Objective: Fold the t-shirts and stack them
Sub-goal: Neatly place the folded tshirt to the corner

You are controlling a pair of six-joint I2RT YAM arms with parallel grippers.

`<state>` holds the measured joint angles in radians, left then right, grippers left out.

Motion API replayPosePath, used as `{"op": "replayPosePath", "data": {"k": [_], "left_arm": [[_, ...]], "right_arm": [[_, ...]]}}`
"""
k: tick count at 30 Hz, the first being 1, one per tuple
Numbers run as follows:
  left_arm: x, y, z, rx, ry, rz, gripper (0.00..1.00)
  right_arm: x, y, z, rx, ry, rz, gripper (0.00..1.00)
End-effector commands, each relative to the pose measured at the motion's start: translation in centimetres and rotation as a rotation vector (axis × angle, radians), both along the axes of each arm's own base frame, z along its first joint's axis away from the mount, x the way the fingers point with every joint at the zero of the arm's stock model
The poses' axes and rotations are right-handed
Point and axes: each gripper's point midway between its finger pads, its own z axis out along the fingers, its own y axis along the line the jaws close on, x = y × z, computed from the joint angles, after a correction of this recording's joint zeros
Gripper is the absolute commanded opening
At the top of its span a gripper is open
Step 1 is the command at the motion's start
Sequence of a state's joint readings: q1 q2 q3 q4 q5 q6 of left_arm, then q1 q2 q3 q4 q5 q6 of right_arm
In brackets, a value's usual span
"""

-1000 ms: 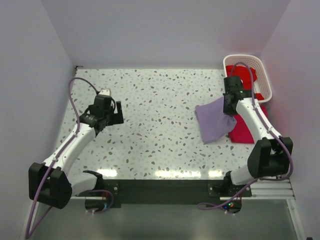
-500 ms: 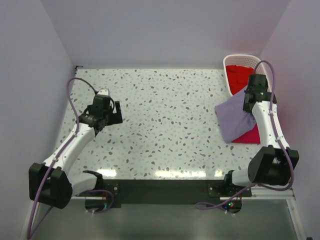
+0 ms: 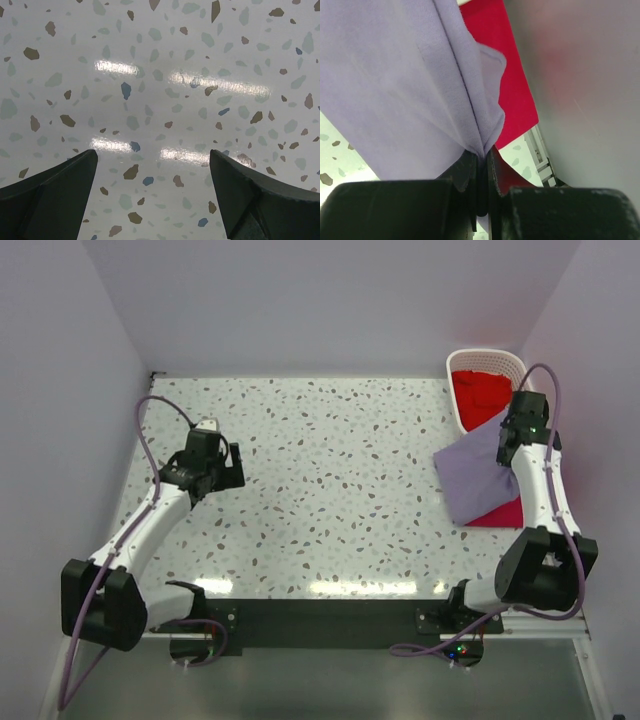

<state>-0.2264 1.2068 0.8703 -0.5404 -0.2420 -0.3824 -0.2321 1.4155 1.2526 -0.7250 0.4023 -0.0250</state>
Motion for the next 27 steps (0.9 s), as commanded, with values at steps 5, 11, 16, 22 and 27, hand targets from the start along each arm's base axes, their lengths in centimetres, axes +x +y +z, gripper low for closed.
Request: {"op": "replayPosePath", "data": {"k": [5,11,16,22,27], "left_arm": [[0.6,0.0,-0.3,-0.017,-0.003,-0.006,0.98],[0.7,0.1,-0.7,-0.017,0.012,-0.006,0.98],[0.7,0.0,-1.0,-0.018,0.02,-0.008,0.98],[0.8,-0.1,-1.3,-0.028,0.03,-0.012,0.97],[0.8,-0.1,-1.5,-0.03,0.036,-0.011,0.96]], "right_arm": [[-0.6,-2.0,0.2,-0.059,-0.041,-0.045,0.0],[-1.9,-3.5,-3.8,-0.022,-0.01,-0.113,0.0],[-2.3,-5.3,-4.6,-0.043,-0.006,-0.166,0.0],[-1.7,-7.0,-4.9,-0.064,0.05,-0.175,0.0],[-1.0,-7.5,-4.2,-0.062,0.02,-0.178,0.0]]}}
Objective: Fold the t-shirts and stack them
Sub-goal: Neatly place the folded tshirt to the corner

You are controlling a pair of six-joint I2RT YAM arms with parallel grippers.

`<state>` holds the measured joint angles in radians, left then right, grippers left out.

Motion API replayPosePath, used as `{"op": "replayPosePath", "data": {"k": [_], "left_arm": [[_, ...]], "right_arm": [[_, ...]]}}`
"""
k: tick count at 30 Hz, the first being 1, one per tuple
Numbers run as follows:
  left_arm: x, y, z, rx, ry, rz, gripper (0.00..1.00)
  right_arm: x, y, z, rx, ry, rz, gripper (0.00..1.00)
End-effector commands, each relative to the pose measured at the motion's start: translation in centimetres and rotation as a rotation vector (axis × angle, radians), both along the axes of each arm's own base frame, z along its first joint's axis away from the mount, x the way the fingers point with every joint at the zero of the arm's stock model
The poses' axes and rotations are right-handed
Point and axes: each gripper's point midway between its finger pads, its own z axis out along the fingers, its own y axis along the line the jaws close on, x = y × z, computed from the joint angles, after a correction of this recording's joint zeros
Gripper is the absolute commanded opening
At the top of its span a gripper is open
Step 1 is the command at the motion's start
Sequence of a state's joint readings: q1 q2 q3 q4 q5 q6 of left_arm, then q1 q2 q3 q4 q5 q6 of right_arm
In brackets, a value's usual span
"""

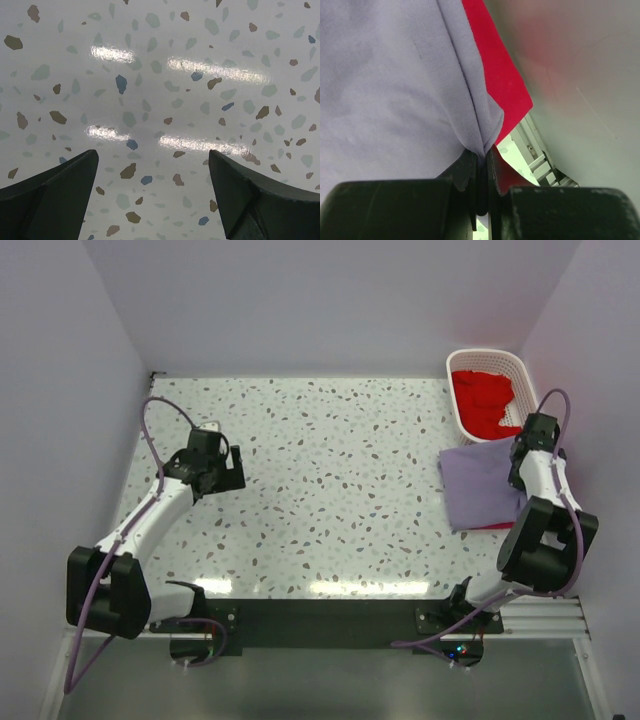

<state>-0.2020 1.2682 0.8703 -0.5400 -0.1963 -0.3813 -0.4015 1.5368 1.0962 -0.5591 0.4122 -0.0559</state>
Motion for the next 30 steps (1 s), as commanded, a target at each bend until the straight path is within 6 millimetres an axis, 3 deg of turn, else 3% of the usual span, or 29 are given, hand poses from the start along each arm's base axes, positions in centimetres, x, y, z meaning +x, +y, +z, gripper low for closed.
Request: {"op": "replayPosePath", "data": {"k": [1,19,30], "left_arm": [[0.8,0.0,0.4,-0.01,-0.031,-0.007,0.96],[0.9,-0.2,-0.1,-0.018,-0.016,-0.014,0.96],[0.9,-0.3,-0.2,-0.023,-0.014,-0.018,0.96]], "right_arm": [[1.8,-2.3,3.5,-0.091,-0.099,-0.03,0.0],[-0.5,-4.8,2.6,-0.113,-0.016,-0.094,0.0],[-0.2,-6.0,2.7,-0.106,0.014,-0.116,0.0]]}}
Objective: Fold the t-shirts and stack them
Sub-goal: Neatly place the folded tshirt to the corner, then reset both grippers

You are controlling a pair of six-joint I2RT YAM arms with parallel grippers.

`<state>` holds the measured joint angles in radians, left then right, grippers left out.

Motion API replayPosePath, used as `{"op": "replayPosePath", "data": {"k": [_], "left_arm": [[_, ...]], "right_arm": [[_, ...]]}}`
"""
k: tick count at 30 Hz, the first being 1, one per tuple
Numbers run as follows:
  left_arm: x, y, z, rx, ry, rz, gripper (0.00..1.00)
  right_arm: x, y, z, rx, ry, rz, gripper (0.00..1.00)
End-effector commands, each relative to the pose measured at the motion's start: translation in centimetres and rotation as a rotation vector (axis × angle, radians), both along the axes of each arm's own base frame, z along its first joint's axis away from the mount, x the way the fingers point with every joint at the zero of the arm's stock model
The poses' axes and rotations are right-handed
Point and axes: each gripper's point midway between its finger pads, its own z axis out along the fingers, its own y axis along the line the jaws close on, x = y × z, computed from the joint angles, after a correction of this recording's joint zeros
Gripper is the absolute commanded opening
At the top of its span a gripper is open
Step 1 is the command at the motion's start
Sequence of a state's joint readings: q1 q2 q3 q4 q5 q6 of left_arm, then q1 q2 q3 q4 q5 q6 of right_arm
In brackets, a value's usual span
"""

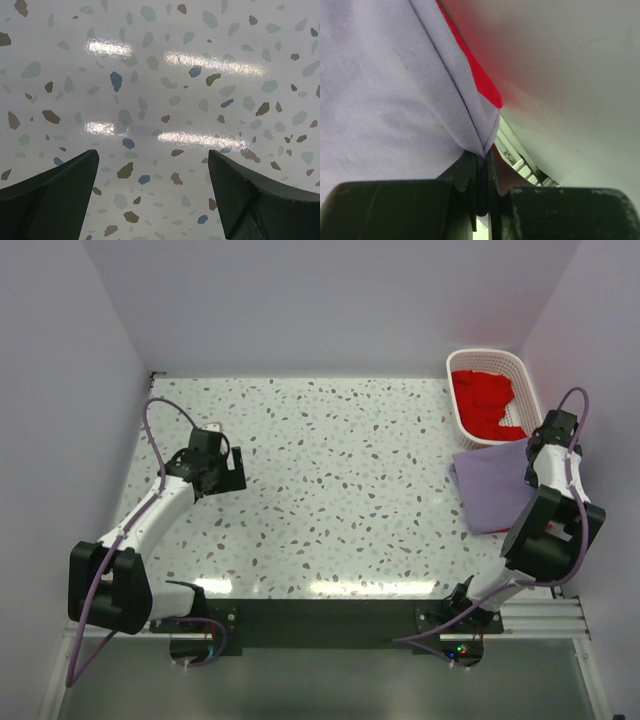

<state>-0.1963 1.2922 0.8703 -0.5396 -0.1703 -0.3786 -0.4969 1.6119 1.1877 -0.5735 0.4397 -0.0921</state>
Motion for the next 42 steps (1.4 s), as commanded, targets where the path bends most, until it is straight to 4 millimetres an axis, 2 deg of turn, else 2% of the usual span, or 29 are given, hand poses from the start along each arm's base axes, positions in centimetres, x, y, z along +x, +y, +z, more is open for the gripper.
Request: {"op": "replayPosePath", "data": {"k": [1,12,18,21,22,24,25,27,28,31,32,35,37,38,39,42], "left_arm": [[0.9,0.1,0.5,-0.008,-0.04,-0.005,0.96],[0.9,-0.1,0.4,-0.016,-0.036,-0.012,0.96],[1.0,-0.2,0.4,-0.018,-0.039,-0.013,0.96],[0.9,-0.1,0.4,-0.018,-0.039,-0.012,0.96],[0.9,-0.1,0.4,-0.018,-0.039,-0.013,0.96],[1.0,-0.1,0.6,-0.017,-0.042,-0.011,0.96],[1.0,-0.1,0.7,-0.019,-0.048,-0.01,0.96],[1.0,-0.1,0.7,-0.019,-0.05,-0.01,0.96],[1.0,-0.1,0.7,-0.019,-0.05,-0.01,0.96],[1.1,-0.1,1.1,-0.024,-0.063,-0.01,0.96],[1.1,-0.1,1.3,-0.025,-0.069,-0.008,0.96],[1.1,-0.1,1.8,-0.031,-0.087,-0.007,0.96],[1.1,-0.1,2.2,-0.037,-0.101,-0.006,0.96],[1.1,-0.1,2.6,-0.039,-0.116,-0.004,0.97],[1.2,-0.2,2.8,-0.045,-0.127,-0.002,0.97],[1.6,-0.4,4.4,-0.067,-0.177,0.003,0.99]], "right_arm": [[0.4,-2.0,1.7,-0.073,-0.002,-0.037,0.0],[-1.4,-2.9,0.5,-0.112,0.07,-0.116,0.0],[-0.9,-3.2,1.1,-0.12,0.047,-0.133,0.01],[-1.1,-3.7,1.9,-0.151,0.043,-0.164,0.2],[-1.2,-3.8,2.1,-0.161,0.04,-0.173,0.31],[-1.4,-4.2,3.1,-0.201,0.03,-0.206,0.41],[-1.7,-4.4,3.4,-0.217,0.027,-0.222,0.5],[-2.4,-4.7,4.6,-0.262,0.022,-0.265,0.57],[-2.6,-4.8,5.0,-0.276,0.024,-0.274,0.65],[-2.8,-4.3,6.7,-0.272,-0.069,-0.338,0.71],[-2.7,-4.1,7.9,-0.27,-0.12,-0.351,0.72],[-2.2,-2.6,8.6,-0.183,-0.233,-0.361,0.76],[-2.3,-1.3,10.1,-0.138,-0.329,-0.376,0.8],[-1.6,-0.2,10.4,-0.073,-0.387,-0.348,0.81],[-1.7,0.9,11.9,-0.042,-0.468,-0.353,0.84],[-1.5,3.7,14.4,0.002,-0.573,-0.318,0.98]]}}
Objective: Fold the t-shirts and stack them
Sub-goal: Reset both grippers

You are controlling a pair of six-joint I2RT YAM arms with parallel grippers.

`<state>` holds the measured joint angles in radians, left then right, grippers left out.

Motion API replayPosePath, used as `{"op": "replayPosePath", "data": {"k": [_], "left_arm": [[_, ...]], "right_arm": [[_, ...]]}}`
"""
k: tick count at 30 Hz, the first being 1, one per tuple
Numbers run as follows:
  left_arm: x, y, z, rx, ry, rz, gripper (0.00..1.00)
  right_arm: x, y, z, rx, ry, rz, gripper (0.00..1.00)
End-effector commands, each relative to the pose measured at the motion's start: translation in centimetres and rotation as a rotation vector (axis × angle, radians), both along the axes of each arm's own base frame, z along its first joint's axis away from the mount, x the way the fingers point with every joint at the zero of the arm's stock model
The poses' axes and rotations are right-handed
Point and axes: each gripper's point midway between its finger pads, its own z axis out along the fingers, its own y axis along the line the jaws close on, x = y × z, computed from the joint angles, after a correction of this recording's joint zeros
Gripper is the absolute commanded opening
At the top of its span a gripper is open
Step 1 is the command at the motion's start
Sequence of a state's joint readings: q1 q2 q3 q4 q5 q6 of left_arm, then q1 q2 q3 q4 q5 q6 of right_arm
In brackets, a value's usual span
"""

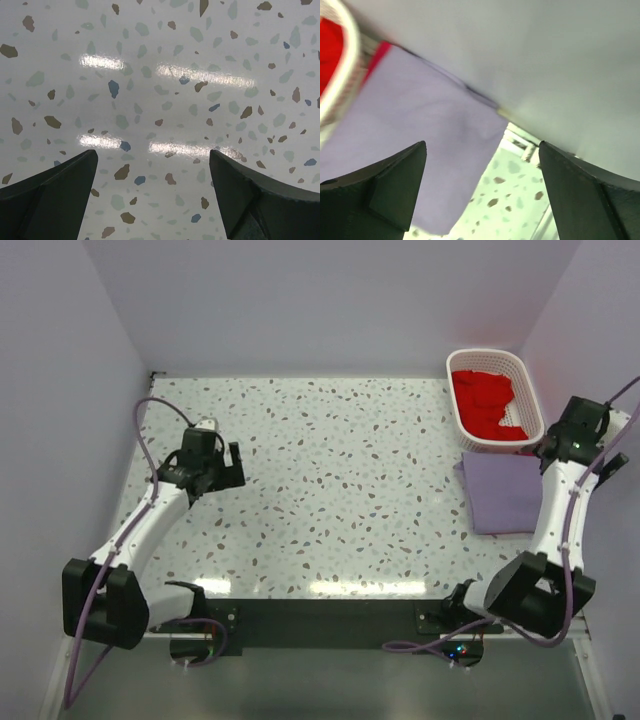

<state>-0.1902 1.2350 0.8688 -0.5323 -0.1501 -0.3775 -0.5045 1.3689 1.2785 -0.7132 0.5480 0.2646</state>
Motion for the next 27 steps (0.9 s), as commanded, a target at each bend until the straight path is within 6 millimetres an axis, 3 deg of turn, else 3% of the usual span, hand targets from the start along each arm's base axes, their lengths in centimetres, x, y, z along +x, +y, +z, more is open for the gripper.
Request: {"op": "replayPosePath", "data": {"k": [1,3,4,7,8,10,11,13,14,20,23,27], "left_arm": [[1.4,-0.2,3.3,-0.045,-0.126,0.016,1.0],[1.7,-0.3,5.5,-0.064,-0.177,0.027,1.0],[1.3,-0.2,6.5,-0.073,-0.198,0.031,1.0],[0.4,0.0,7.9,-0.09,-0.226,0.054,1.0],[-0.1,0.1,9.0,-0.099,-0.261,0.06,1.0],[-1.0,0.5,10.0,-0.099,-0.286,0.078,1.0],[-1.8,0.9,11.6,-0.105,-0.336,0.087,1.0],[-3.1,1.8,12.9,-0.087,-0.368,0.117,1.0],[-3.9,2.2,14.6,-0.089,-0.423,0.129,1.0],[-8.3,5.0,19.8,-0.079,-0.603,0.238,1.0],[-10.0,6.1,21.0,-0.095,-0.68,0.293,1.0],[-10.2,6.9,20.1,-0.1,-0.722,0.354,1.0]], "right_arm": [[1.0,5.0,6.3,0.014,-0.26,0.075,0.99],[0.0,6.4,8.8,-0.049,-0.292,0.097,0.99],[-0.6,8.2,10.7,-0.073,-0.352,0.146,0.99],[-1.9,11.2,12.5,-0.087,-0.437,0.238,0.99],[-3.3,12.0,13.3,-0.097,-0.482,0.26,0.99],[-4.2,13.8,13.3,-0.085,-0.508,0.327,0.99],[-5.2,14.4,13.0,-0.079,-0.529,0.35,0.98],[-6.0,15.9,12.4,-0.053,-0.547,0.421,0.99],[-6.1,16.4,11.4,-0.042,-0.535,0.447,0.99],[-8.3,18.8,10.0,0.009,-0.588,0.584,0.99],[-8.7,19.4,9.3,0.008,-0.604,0.632,0.99],[-8.5,20.0,8.3,0.004,-0.613,0.679,0.99]]}}
